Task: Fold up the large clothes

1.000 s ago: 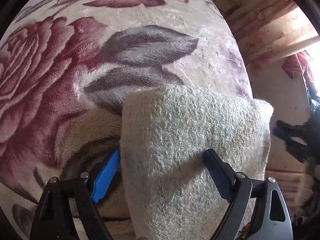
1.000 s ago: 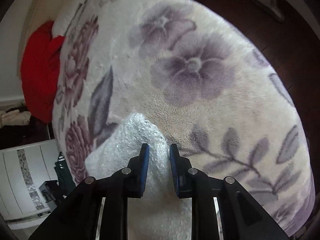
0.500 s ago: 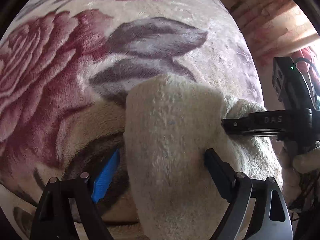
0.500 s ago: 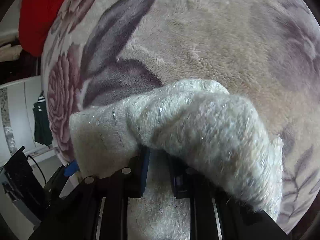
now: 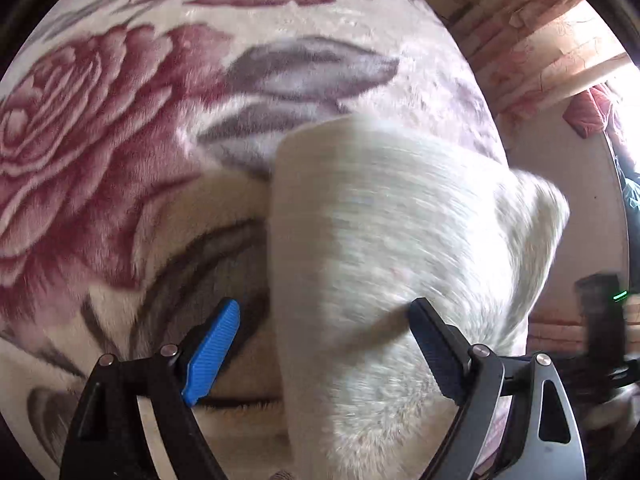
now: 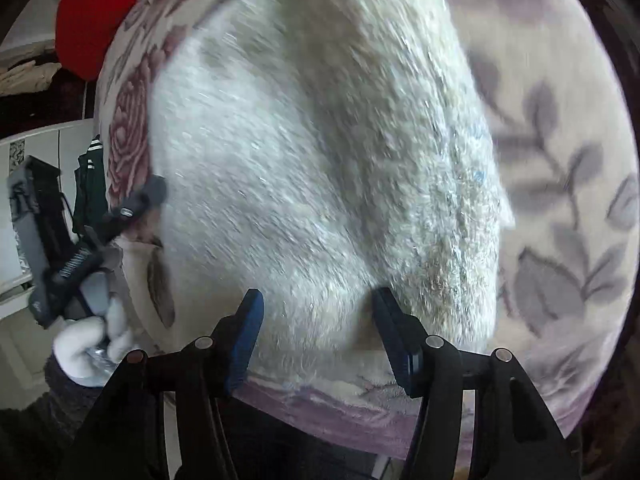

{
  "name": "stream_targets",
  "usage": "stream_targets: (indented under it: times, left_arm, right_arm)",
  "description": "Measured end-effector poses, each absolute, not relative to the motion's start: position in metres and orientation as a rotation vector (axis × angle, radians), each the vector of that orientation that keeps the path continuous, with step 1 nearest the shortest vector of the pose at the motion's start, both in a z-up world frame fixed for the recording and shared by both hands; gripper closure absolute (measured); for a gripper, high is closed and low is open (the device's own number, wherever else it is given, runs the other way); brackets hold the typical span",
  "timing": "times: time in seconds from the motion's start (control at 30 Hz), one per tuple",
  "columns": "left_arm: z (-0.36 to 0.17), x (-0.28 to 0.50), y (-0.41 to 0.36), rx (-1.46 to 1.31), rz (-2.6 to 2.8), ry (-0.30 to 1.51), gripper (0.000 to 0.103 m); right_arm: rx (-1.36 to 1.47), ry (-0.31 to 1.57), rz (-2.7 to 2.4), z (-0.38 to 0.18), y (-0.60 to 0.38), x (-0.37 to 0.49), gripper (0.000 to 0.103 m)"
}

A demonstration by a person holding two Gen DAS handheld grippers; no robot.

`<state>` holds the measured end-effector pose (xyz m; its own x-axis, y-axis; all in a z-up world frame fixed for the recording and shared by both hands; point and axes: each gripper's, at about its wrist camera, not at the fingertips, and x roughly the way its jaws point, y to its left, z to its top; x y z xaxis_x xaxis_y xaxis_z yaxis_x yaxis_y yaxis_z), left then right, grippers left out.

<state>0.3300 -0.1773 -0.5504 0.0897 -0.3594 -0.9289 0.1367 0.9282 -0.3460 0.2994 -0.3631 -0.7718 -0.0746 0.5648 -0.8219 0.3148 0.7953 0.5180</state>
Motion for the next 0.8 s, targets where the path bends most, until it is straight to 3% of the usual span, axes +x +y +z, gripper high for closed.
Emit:
stream_targets:
  times: [0.07, 0.17, 0.23, 0.3, 0.43, 0.6, 0.8]
  left_arm:
    - [-0.545, 0.323, -0.171, -0.217, -0.383, 1.432, 0.016]
    - [-0.534, 0.315, -0.158, -0.231, -0.386, 1.389, 0.016]
    - [-0.532, 0.312, -0.146, -0.275, -0.391, 1.364, 0.016]
    - [-0.542, 0.312, -0.136, -0.334, -0.395, 1.367, 0.016]
    - [-0.571, 0.315, -0.128, -0.478, -0.452, 1.374, 0.018]
    - [-0.613, 0.324, -0.130, -0.662, -0.628, 1.373, 0.016]
    - [-0.623, 0.333, -0.132, -0.783, -0.677, 1.328, 0.017]
  right_arm:
    - [0.775, 1.665, 0.193, -0.790, -0.366, 0.283, 0.044]
    - [0.907, 1.519, 0.226, -0.764, -0.382, 0.277, 0.041]
    - [0.989, 1.393, 0.227, -0.745, -0.404, 0.272, 0.029]
    - [0.978, 1.325, 0.206, -0.739, -0.426, 0.273, 0.004]
    - [0.937, 1.372, 0.258, -0.788, -0.447, 0.299, 0.003]
    - [1.165, 1.357, 0.567, -0.870, -0.438, 0.340, 0.000]
    - [1.267, 1.336, 0.724, -0.876, -0.406, 0.371, 0.001]
